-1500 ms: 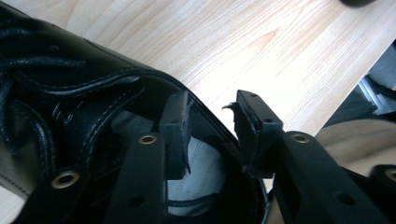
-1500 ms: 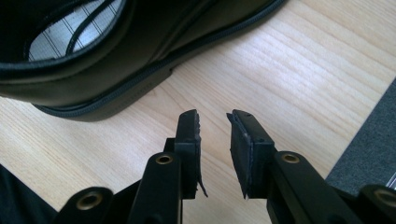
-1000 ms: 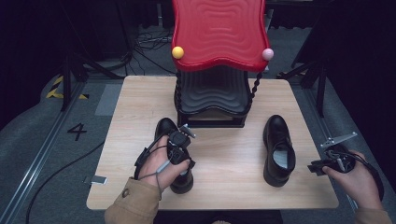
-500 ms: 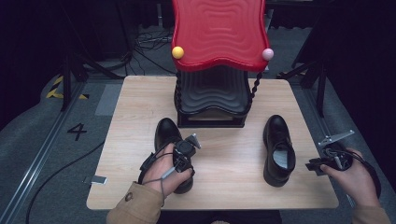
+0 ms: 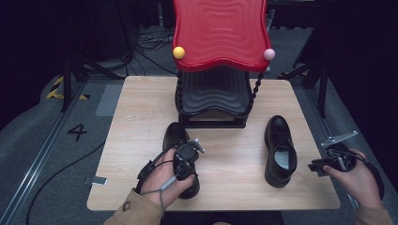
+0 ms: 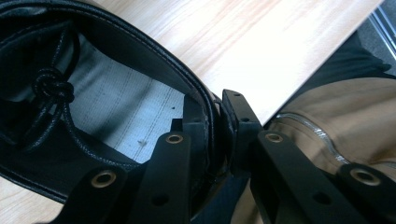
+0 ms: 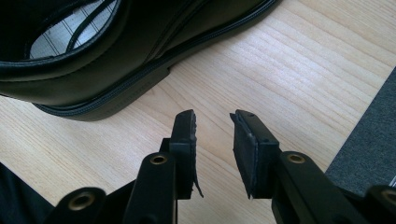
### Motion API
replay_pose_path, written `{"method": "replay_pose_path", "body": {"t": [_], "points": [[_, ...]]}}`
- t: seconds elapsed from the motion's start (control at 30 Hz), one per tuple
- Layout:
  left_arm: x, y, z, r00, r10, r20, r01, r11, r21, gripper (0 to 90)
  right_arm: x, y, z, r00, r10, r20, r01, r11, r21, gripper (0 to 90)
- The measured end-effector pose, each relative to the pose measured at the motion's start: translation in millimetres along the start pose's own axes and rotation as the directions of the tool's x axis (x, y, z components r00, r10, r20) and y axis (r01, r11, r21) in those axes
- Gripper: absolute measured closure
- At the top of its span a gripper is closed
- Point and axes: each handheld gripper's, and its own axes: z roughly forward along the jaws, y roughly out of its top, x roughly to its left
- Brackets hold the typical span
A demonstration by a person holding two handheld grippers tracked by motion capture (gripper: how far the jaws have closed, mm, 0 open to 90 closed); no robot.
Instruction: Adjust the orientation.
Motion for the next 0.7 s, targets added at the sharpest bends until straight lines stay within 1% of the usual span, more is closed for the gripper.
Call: {"method": "replay_pose_path", "body": {"t": [0.07,0.1,0.13,0.2,0.23,0.27,0.3,0.33,0.37,0.4,0.43,0.47,0.5,0.57,0.63,0.7], "points": [[-2.1,0.3,-0.5,1.0000,0.006,-0.001,-0.006,1.0000,-0.003,80.8,0.2,0.3,0.5,1.0000,-0.007,-0.002,0.007,1.000,-0.002,70.3],[-9.0,2.0,-1.6,0.9995,0.030,-0.005,-0.030,0.9995,-0.009,80.8,0.5,0.4,0.6,1.0000,-0.008,0.000,0.008,1.000,-0.003,70.4],[-10.8,2.7,-1.6,0.9993,0.036,-0.003,-0.036,0.9993,-0.011,80.8,0.3,0.2,0.5,0.9999,-0.010,-0.002,0.010,1.000,-0.003,70.5],[-15.1,4.6,-2.2,0.9981,0.061,0.000,-0.061,0.9980,-0.018,80.9,0.8,-0.3,0.2,1.0000,0.000,-0.003,0.000,1.000,0.001,70.5],[-17.4,5.8,-2.1,0.9974,0.072,0.002,-0.072,0.9972,-0.023,81.1,-0.2,-1.0,0.4,0.9999,-0.012,-0.002,0.012,1.000,-0.001,70.5],[-20.0,7.6,-1.7,0.9964,0.085,0.010,-0.084,0.9959,-0.032,81.6,0.4,-1.9,0.1,1.0000,0.002,-0.002,-0.002,1.000,0.005,70.5],[-20.0,7.6,-1.7,0.9964,0.085,0.010,-0.084,0.9959,-0.032,82.5,0.4,-1.9,0.1,1.0000,0.002,-0.002,-0.002,1.000,0.005,70.5],[-24.4,11.7,-1.7,0.9943,0.106,0.018,-0.105,0.9934,-0.048,83.1,-0.6,-4.8,-0.6,1.0000,0.005,0.000,-0.005,1.000,0.001,70.6],[-24.4,11.7,-1.7,0.9943,0.106,0.018,-0.105,0.9934,-0.048,83.1,-0.6,-4.8,-0.6,1.0000,0.005,0.000,-0.005,1.000,0.001,70.6],[-27.0,15.0,-2.0,0.9931,0.116,0.017,-0.115,0.9922,-0.049,83.1,-0.8,-6.4,-1.4,0.9999,0.012,0.002,-0.012,1.000,0.004,70.7],[-28.9,17.9,-1.0,0.9917,0.125,0.028,-0.124,0.9909,-0.054,83.2,-0.8,-8.6,-2.3,0.9998,0.021,0.004,-0.021,1.000,0.004,70.7],[-31.1,20.8,0.2,0.9903,0.137,0.024,-0.135,0.9893,-0.054,83.2,-1.1,-10.5,-3.3,0.9997,0.025,0.006,-0.025,1.000,0.004,70.8],[-33.3,23.4,1.6,0.9902,0.139,0.018,-0.138,0.9892,-0.052,83.1,-1.9,-12.3,-3.7,0.9998,0.019,0.008,-0.019,1.000,-0.001,70.8],[-35.6,28.7,5.1,0.9887,0.150,0.009,-0.149,0.9874,-0.054,83.1,-1.7,-16.1,-5.3,0.9995,0.030,0.012,-0.030,1.000,-0.001,70.9],[-36.6,34.4,9.6,0.9882,0.153,0.003,-0.153,0.9868,-0.053,82.9,-1.5,-19.2,-6.5,0.9991,0.040,0.014,-0.040,0.999,0.003,70.9],[-35.0,40.9,15.9,0.9886,0.150,0.014,-0.149,0.9874,-0.054,82.8,-1.9,-22.8,-7.2,0.9990,0.042,0.017,-0.042,0.999,0.001,70.9]]}}
